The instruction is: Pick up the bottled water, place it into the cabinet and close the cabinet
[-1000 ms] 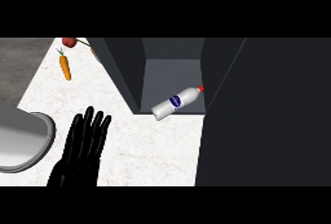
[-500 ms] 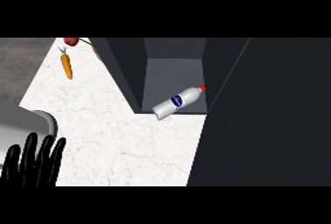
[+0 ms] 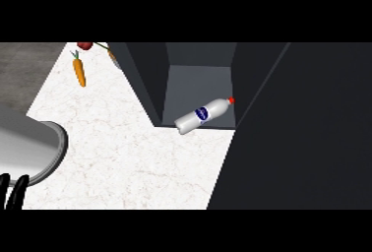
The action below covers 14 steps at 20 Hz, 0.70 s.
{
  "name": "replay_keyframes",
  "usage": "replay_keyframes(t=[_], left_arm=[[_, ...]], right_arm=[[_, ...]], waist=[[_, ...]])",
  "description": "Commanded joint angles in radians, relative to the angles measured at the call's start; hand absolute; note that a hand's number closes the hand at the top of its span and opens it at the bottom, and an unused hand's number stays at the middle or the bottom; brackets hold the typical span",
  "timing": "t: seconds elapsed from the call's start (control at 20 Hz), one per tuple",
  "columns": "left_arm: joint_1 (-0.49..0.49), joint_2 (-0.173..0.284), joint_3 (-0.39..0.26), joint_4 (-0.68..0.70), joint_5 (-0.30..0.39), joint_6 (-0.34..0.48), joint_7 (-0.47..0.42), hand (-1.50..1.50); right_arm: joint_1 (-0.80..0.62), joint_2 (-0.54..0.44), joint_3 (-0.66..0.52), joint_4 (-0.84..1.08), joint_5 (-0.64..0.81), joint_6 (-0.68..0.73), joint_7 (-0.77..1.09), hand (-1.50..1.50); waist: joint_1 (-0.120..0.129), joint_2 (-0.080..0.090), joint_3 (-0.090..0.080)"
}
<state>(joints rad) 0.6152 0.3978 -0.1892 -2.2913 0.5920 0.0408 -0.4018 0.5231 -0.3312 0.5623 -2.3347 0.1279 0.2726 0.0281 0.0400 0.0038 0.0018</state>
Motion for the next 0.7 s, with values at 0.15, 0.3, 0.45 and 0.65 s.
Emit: replay_keyframes(t=[0.15,0.3,0.45,0.65], left_arm=[[0.079,0.033,0.097,0.002,0.104,-0.120,-0.043,-1.50],[0.116,0.062,0.139,-0.014,0.139,-0.155,-0.030,-1.50],[0.146,0.086,0.183,-0.044,0.170,-0.184,-0.022,-1.50],[0.202,0.083,0.238,-0.001,0.209,-0.272,-0.065,-1.50]], right_arm=[[-0.103,0.200,0.208,0.033,-0.041,-0.035,0.117,1.50],[-0.135,0.237,0.188,0.015,-0.093,-0.040,0.186,1.50],[-0.227,0.306,0.175,0.085,-0.087,-0.058,0.224,1.50],[-0.455,0.326,0.111,0.196,-0.154,-0.170,0.313,1.50]], waist=[[0.021,-0.003,-0.006],[0.030,-0.002,-0.006],[0.044,-0.002,-0.006],[0.036,0.000,-0.004]])
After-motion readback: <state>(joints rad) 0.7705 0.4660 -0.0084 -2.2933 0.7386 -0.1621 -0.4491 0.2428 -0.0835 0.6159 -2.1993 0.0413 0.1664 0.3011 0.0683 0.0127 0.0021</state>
